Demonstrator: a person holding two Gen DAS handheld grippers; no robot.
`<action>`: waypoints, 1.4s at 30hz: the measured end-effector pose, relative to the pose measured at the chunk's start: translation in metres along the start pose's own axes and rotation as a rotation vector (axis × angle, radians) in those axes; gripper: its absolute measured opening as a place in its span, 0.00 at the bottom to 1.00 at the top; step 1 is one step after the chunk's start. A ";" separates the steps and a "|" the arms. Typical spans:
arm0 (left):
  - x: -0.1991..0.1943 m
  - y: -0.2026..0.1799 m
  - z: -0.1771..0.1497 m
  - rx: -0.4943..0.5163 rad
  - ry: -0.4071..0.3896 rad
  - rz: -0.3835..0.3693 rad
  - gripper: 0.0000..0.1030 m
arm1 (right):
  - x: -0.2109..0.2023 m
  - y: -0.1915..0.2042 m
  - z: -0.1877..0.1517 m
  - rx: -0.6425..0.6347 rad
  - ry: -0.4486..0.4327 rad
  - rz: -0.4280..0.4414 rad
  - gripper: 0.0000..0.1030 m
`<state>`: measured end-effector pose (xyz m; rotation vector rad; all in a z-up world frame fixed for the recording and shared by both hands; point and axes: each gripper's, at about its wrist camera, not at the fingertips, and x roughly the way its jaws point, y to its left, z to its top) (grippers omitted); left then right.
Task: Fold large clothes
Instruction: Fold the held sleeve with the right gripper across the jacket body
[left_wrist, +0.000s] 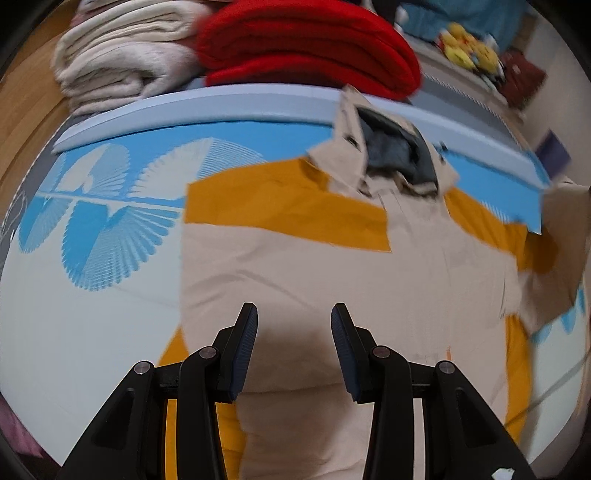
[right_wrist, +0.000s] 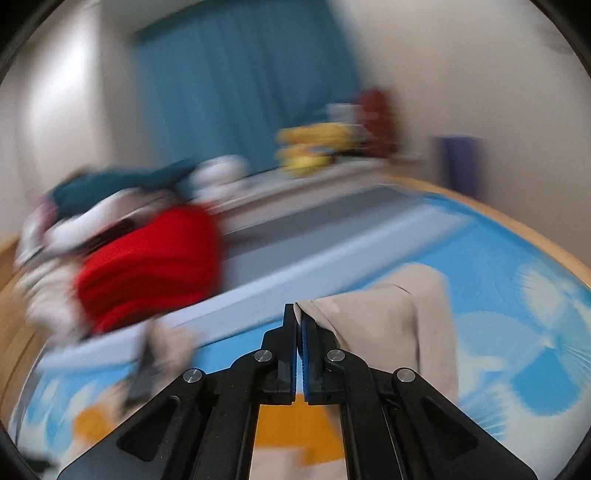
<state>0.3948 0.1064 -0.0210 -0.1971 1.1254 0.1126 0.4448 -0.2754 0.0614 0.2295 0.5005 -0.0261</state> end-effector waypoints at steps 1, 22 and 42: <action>-0.006 0.008 0.003 -0.023 -0.013 -0.002 0.37 | -0.002 0.041 -0.011 -0.030 0.033 0.084 0.02; 0.006 0.058 0.007 -0.205 0.090 -0.125 0.37 | -0.049 0.131 -0.154 -0.013 0.555 0.140 0.11; 0.095 0.096 -0.028 -0.383 0.325 -0.153 0.35 | 0.022 0.058 -0.163 0.186 0.683 -0.015 0.13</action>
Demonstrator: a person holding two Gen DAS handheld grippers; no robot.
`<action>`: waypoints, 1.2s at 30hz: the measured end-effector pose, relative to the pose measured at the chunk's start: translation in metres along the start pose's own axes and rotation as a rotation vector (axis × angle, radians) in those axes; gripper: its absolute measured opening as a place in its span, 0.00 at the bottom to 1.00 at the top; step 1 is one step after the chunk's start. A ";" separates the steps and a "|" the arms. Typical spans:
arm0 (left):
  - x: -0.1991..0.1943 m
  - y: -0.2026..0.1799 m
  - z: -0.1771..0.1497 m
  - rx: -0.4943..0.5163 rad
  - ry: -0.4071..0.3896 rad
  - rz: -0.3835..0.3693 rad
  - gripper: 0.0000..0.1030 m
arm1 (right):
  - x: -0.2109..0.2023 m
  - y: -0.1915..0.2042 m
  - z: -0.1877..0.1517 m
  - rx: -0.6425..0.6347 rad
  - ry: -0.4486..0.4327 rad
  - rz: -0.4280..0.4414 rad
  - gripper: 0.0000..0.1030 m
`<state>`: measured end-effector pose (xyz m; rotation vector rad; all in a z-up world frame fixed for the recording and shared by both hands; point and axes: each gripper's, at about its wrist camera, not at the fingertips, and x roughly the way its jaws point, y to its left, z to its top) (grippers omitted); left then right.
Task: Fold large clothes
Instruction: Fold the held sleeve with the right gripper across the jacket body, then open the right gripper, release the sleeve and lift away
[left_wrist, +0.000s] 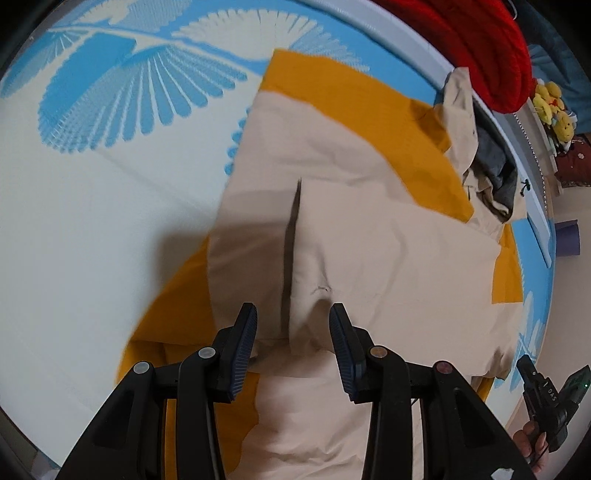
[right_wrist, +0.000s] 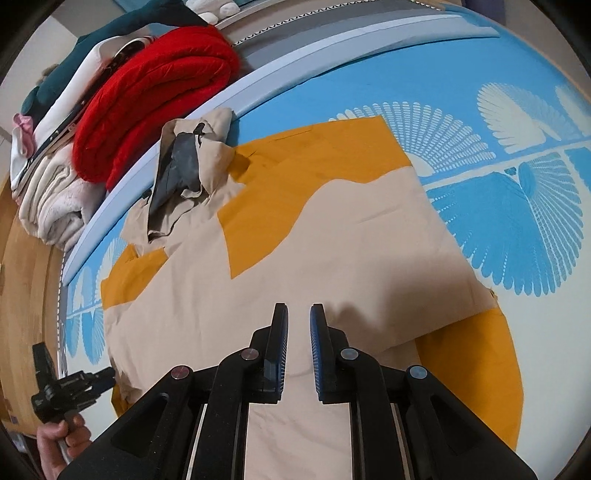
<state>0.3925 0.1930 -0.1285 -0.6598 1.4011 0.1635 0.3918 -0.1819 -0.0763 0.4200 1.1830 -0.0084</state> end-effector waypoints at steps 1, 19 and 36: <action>0.004 0.000 0.000 -0.002 0.009 -0.011 0.34 | 0.001 0.000 0.000 -0.005 -0.002 -0.005 0.13; -0.055 -0.016 -0.001 0.081 -0.262 0.241 0.09 | 0.047 -0.044 -0.005 0.161 0.125 -0.091 0.13; -0.009 -0.022 -0.006 0.065 -0.097 0.101 0.18 | 0.040 -0.010 0.006 0.016 0.031 -0.071 0.27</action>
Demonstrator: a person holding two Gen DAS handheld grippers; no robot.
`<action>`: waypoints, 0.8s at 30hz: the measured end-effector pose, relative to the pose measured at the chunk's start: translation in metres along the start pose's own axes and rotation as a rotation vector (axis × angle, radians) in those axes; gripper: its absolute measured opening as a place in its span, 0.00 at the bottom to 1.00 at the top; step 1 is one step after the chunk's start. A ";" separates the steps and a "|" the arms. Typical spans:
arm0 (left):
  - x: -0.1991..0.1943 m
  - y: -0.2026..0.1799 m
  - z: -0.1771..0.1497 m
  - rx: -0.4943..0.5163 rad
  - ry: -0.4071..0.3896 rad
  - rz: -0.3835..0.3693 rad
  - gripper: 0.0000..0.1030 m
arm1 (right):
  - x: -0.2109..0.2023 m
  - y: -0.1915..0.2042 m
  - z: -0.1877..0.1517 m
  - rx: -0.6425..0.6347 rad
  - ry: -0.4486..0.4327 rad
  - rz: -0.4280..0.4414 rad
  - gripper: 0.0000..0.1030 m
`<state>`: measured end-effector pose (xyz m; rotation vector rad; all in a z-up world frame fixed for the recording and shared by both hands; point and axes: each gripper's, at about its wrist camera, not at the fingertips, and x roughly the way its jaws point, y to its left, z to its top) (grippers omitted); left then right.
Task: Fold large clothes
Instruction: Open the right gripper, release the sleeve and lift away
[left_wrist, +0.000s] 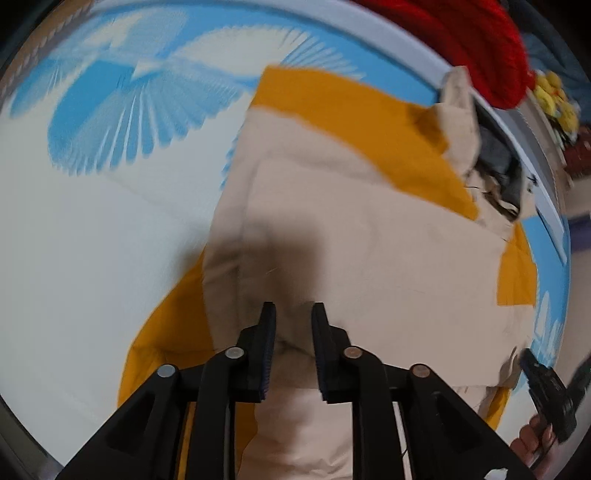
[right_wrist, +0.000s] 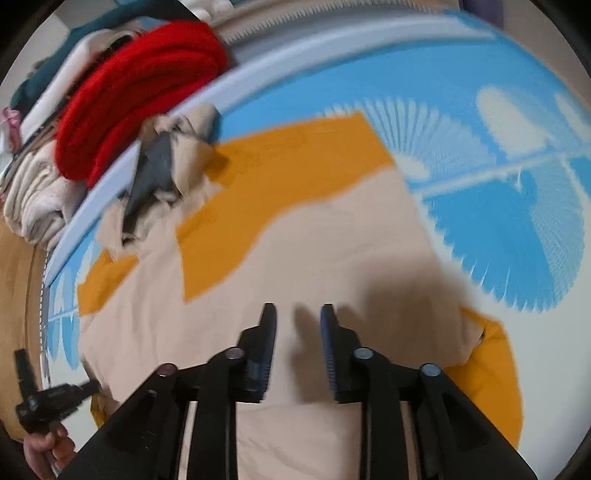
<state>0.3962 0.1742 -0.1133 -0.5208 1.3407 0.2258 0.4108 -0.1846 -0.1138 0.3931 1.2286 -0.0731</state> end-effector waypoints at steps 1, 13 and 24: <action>-0.002 -0.004 0.000 0.019 -0.011 0.013 0.18 | 0.009 -0.006 -0.001 0.021 0.036 -0.015 0.27; 0.007 -0.004 -0.001 0.033 0.013 0.033 0.18 | 0.012 -0.013 -0.002 0.066 0.065 -0.051 0.27; -0.013 -0.025 -0.008 0.111 -0.046 0.064 0.18 | -0.069 0.057 -0.008 -0.254 -0.223 -0.052 0.27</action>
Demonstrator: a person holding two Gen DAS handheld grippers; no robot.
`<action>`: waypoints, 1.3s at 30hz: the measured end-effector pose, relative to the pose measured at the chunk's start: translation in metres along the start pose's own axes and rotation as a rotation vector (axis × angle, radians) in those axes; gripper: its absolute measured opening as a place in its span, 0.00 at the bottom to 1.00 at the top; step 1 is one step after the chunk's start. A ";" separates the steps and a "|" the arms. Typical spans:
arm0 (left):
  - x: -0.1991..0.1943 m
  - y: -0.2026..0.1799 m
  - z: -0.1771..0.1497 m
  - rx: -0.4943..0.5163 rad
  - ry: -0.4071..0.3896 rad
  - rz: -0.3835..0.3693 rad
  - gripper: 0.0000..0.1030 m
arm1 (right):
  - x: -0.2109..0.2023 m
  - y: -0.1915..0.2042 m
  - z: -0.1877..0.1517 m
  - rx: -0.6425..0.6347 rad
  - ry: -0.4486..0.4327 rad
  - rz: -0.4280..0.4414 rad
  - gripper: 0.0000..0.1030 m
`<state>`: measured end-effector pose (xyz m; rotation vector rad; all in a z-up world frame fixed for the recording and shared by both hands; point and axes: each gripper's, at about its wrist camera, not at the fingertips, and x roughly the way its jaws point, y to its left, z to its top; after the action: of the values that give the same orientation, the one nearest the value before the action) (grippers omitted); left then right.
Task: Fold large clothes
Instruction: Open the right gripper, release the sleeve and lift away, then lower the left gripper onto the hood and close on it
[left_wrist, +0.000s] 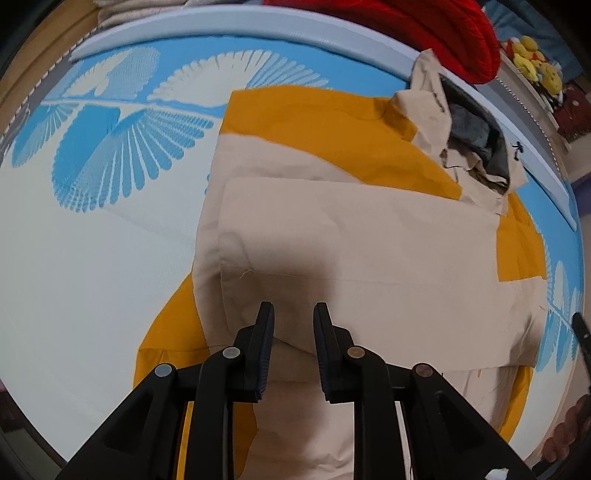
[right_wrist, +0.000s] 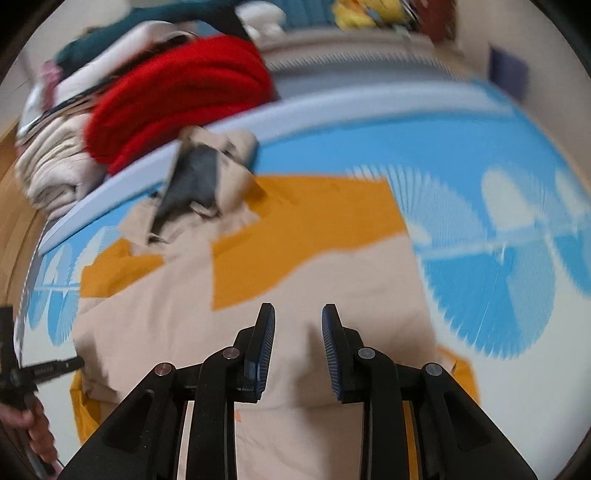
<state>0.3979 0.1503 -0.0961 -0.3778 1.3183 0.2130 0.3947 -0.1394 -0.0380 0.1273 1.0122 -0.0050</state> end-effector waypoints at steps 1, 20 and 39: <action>-0.004 -0.002 -0.001 0.009 -0.011 0.003 0.19 | -0.005 0.004 0.002 -0.023 -0.021 0.000 0.27; -0.056 -0.051 -0.006 0.209 -0.285 0.030 0.36 | -0.051 -0.015 -0.003 -0.123 -0.058 -0.077 0.27; -0.104 -0.095 0.059 0.263 -0.393 -0.063 0.55 | -0.060 -0.022 0.006 -0.106 -0.056 -0.089 0.28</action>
<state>0.4607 0.0922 0.0304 -0.1431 0.9299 0.0544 0.3668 -0.1650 0.0139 -0.0143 0.9592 -0.0356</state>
